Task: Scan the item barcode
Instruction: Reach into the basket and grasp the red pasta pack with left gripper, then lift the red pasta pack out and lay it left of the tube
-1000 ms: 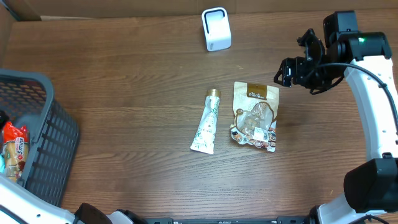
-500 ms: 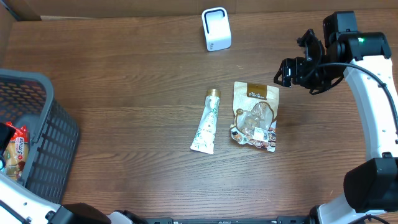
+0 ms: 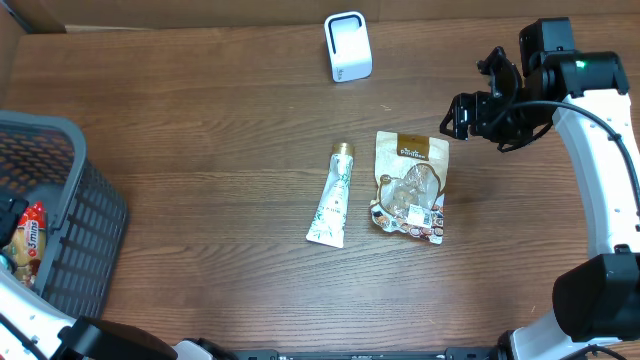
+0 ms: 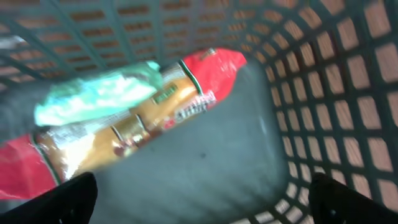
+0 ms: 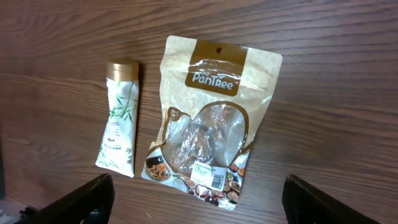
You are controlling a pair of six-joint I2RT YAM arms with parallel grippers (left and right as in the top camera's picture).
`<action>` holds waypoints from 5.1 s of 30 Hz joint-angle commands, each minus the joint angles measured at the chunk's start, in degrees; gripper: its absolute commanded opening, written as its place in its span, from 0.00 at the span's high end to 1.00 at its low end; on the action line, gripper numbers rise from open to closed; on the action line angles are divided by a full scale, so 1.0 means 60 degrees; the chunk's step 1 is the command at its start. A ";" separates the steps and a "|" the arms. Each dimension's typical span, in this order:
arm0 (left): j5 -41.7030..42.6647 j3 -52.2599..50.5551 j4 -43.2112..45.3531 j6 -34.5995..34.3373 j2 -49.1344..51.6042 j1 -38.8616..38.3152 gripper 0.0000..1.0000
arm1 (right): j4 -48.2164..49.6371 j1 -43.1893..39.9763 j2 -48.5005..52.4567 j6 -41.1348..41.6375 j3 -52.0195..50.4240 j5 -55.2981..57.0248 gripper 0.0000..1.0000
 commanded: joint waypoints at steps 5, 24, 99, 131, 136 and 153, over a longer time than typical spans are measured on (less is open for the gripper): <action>-0.0896 -0.0055 0.0357 0.0055 0.0051 0.0036 0.01 | 0.0138 0.0033 0.0131 -0.0044 -0.0044 -0.0313 0.13; -0.0805 -0.2433 0.3144 0.7191 0.0790 0.0062 0.00 | 0.0204 0.0040 0.0157 -0.0044 -0.0044 -0.0423 0.13; -0.0240 -0.0798 0.3770 0.4892 0.0393 -0.0860 0.96 | 0.0124 0.0040 0.0157 0.0175 -0.0044 -0.0350 0.13; -0.1759 0.0696 -0.0335 0.1537 -0.4167 -0.9395 0.96 | -0.0197 0.0036 0.0157 0.0171 -0.0044 0.0051 0.12; -0.2404 0.0696 -0.1417 0.0353 -0.2922 -1.0856 0.96 | -0.0219 0.0036 0.0157 0.0171 -0.0044 0.0051 0.12; -0.3832 0.0696 -0.1443 -0.1169 0.3628 -1.3191 0.96 | -0.0186 0.0036 0.0157 0.0168 -0.0044 0.0087 0.12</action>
